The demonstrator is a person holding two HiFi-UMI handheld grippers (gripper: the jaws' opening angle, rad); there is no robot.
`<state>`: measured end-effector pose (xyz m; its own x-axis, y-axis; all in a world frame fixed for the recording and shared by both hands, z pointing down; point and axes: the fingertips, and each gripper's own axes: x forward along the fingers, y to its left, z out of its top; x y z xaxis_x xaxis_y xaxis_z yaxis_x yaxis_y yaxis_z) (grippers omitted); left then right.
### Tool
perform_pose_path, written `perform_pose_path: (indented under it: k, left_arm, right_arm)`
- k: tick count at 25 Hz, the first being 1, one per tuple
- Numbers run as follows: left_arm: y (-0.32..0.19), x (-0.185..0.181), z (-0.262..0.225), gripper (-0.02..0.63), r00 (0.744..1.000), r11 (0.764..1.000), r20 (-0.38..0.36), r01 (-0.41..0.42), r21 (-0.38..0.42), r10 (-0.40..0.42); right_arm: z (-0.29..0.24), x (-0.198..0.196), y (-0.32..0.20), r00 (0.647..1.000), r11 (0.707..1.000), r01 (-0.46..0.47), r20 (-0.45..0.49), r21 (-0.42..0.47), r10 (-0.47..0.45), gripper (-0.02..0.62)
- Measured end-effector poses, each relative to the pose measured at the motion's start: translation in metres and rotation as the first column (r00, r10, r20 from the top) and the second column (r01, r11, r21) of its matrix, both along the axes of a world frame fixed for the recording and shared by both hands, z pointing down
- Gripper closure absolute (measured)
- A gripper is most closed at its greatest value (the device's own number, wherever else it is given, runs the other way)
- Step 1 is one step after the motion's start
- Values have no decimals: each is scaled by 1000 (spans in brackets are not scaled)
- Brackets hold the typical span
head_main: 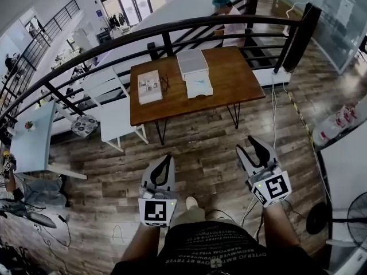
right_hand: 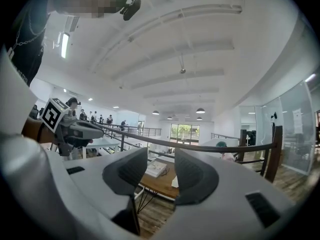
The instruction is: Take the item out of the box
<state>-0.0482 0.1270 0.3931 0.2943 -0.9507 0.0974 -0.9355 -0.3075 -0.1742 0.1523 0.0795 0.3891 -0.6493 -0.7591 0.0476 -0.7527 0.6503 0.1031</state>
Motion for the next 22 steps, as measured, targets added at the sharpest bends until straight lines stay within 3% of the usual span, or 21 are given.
perform_pose_path:
  k: [11, 22]
  left_arm:
    - [-47, -53, 5, 600, 999, 999, 5, -37, 12, 37]
    - [-60, -94, 4, 600, 997, 998, -50, -63, 7, 63]
  right_arm:
    - [2, -56, -41, 1000, 1000, -14, -3, 0, 14, 428]
    - [-5, -92, -46, 999, 999, -48, -24, -1, 48, 428]
